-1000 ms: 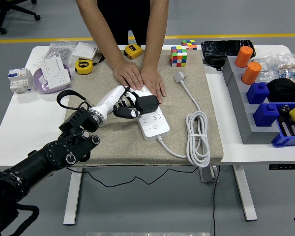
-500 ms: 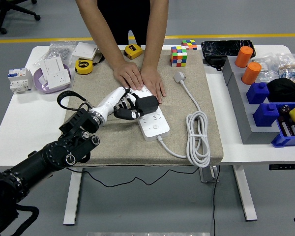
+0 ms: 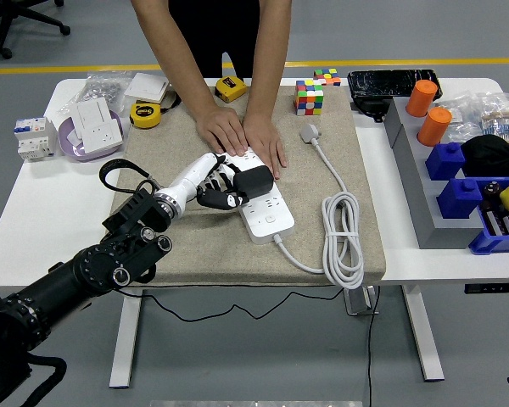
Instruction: Pick up the plug,place it near the board,insert it into the board,press the button
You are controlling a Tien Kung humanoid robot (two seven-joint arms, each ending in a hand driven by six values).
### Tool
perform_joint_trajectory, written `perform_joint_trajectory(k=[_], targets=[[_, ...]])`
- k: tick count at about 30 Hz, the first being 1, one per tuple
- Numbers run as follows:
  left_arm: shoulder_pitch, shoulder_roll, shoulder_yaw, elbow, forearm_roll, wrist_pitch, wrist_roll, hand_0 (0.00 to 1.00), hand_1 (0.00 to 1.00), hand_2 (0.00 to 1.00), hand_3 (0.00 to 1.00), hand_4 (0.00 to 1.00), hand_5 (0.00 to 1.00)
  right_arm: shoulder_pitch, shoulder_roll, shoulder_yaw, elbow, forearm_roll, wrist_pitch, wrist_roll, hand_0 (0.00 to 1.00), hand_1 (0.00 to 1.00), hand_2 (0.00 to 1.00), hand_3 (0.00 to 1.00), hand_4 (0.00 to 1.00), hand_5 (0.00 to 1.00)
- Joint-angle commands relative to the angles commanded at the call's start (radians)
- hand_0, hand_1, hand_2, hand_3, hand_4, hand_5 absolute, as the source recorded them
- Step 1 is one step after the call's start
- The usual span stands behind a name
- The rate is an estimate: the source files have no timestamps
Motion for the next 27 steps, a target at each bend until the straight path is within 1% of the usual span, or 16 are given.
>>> perform_joint_trajectory(k=[3,4,9,10,15,16,21,22,27], targets=[[-0.003,0.000,-0.001,-0.001,0.003,-0.007,-0.002,0.304,0.403,0.511,0.535,0.831,0.121,-0.001,0.001,0.002,0.000,-0.002,0.000,0.000,0.746,0.742,0.722,0.775,0.998,0.977],[-0.004,0.000,-0.001,-0.001,0.005,-0.008,-0.002,0.377,0.520,0.552,0.539,0.980,0.196,-0.001,0.001,0.002,0.000,-0.002,0.001,-0.001,0.746,0.742,0.722,0.775,0.998,0.977],[-0.017,0.000,-0.010,0.000,0.019,-0.009,-0.001,0.377,0.520,0.552,0.539,0.980,0.196,0.001,0.002,0.000,0.000,0.001,0.003,0.000,0.746,0.742,0.722,0.775,0.998,0.977],[-0.021,0.000,-0.013,-0.001,0.024,-0.009,0.000,0.479,0.646,0.596,0.555,0.998,0.209,0.001,0.002,0.000,0.000,0.001,0.003,0.000,0.746,0.742,0.721,0.775,0.998,0.976],[-0.034,0.000,-0.014,-0.005,0.036,-0.010,0.006,0.479,0.646,0.596,0.555,0.998,0.209,0.002,0.002,0.004,0.000,-0.002,0.003,-0.001,0.746,0.742,0.721,0.775,0.998,0.976],[-0.037,0.000,-0.015,-0.006,0.042,-0.010,0.008,0.565,0.700,0.639,0.567,0.998,0.209,0.003,0.002,0.003,0.000,-0.001,0.003,0.000,0.746,0.742,0.721,0.775,0.998,0.976],[-0.044,0.000,-0.020,-0.002,0.069,-0.020,0.021,0.565,0.700,0.639,0.567,0.998,0.209,0.005,0.002,0.003,0.000,0.002,0.003,0.001,0.746,0.742,0.721,0.775,0.998,0.976],[-0.045,0.000,-0.020,-0.001,0.073,-0.023,0.023,0.601,0.740,0.708,0.590,0.998,0.229,0.005,0.002,0.004,0.000,0.001,0.003,0.001,0.746,0.741,0.722,0.775,0.998,0.976],[-0.050,0.000,-0.019,-0.007,0.107,-0.021,0.033,0.601,0.740,0.708,0.590,0.998,0.229,0.007,0.002,0.004,0.000,0.001,0.003,0.001,0.746,0.741,0.722,0.775,0.998,0.976]])
